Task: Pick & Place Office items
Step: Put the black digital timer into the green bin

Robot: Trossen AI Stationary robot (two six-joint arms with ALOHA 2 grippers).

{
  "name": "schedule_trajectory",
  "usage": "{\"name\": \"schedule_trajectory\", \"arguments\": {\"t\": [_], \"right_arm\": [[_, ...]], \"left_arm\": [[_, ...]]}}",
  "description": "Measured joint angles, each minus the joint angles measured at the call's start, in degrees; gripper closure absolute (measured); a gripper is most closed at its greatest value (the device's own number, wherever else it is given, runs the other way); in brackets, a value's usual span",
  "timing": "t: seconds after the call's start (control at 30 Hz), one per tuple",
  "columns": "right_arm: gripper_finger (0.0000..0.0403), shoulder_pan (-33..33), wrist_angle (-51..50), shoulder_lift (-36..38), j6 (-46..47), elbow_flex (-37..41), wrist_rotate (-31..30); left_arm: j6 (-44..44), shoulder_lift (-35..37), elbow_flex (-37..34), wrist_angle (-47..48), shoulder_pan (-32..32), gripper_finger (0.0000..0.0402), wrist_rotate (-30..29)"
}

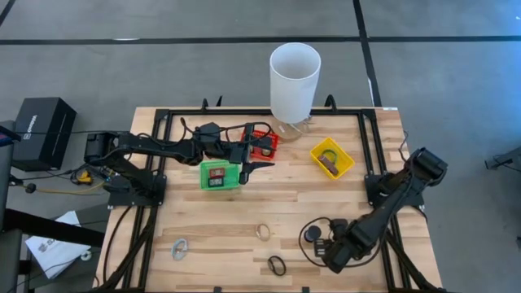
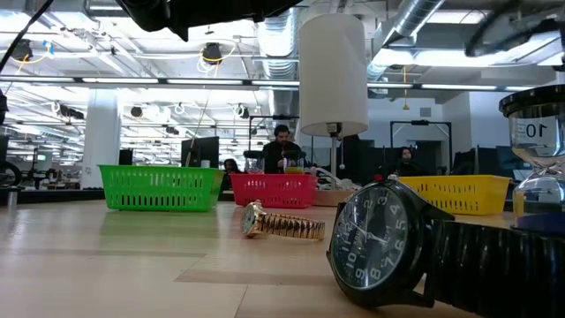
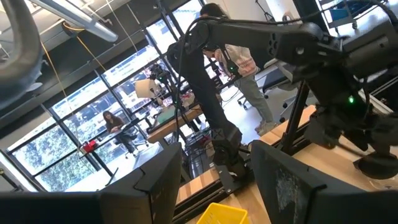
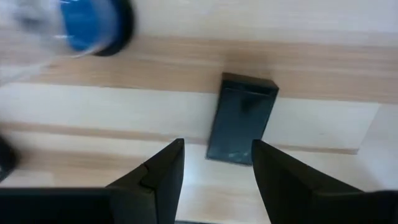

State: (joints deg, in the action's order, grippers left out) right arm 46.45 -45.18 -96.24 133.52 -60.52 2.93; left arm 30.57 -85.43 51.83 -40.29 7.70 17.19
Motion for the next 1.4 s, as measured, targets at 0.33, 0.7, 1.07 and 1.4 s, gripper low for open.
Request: {"name": "schedule_trajectory", "arguments": {"t": [0.33,0.7,1.07,1.4], "right_arm": [[0.0226,3.3,-1.4,-0.6,1.0,-3.2,-2.1],[0.0226,4.1,-2.3,-2.5,1.1,-3.0,-4.3],[0.0226,3.7,0.2,-6.9,1.0,-3.0,-3.8],[0.0226,3.2,-8.3,-6.1,0.0,-6.8,-2.8]], "left_arm": [[0.0,0.0,0.0,0.7,0.0,0.0215,0.0],[0.3,0.0,0.0,0.2,0.0,0.0215,0.0],[-2.6,0.0,0.0,0.3,-0.3,0.0215,0.0],[-3.6,0.0,0.0,-0.2,-0.3,0.0215,0.0]]}}
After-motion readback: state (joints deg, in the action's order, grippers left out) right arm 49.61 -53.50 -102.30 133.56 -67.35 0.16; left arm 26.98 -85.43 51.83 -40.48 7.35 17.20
